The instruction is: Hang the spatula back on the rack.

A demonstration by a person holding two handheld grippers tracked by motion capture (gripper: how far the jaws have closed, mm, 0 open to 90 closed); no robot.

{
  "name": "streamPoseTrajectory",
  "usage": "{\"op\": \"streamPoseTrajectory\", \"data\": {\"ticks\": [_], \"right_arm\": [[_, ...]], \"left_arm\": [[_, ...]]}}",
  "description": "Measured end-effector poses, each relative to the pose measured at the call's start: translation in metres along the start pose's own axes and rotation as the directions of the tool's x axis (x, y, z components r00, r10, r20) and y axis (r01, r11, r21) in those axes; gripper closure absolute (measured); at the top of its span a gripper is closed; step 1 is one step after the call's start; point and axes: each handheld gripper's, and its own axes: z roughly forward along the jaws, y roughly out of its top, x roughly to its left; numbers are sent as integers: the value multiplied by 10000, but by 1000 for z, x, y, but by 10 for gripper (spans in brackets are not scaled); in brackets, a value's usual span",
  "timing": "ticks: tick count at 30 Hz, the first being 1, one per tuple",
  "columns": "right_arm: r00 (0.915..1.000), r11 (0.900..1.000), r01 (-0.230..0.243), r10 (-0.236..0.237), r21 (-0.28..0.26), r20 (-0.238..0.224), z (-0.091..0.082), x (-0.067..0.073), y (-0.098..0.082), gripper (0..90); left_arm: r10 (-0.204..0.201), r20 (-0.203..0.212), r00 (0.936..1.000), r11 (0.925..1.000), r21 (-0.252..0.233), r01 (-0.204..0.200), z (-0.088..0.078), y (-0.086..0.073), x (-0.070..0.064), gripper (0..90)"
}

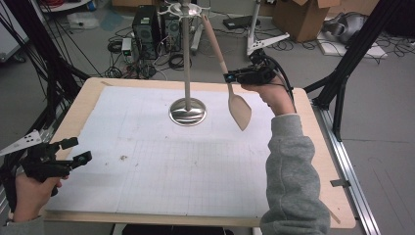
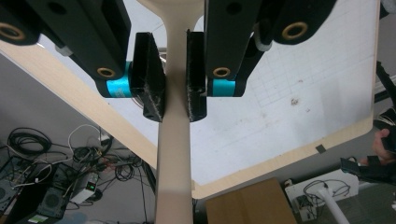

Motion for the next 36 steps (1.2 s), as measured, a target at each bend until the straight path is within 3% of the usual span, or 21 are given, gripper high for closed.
{"op": "streamPoseTrajectory", "data": {"ticks": [36], "right_arm": [[10000,9990,-1,2,438,-19,42,1,11,786]], "left_arm": [[17,-78,10000,10000,-38,-18,-5,-1,-1,18]]}}
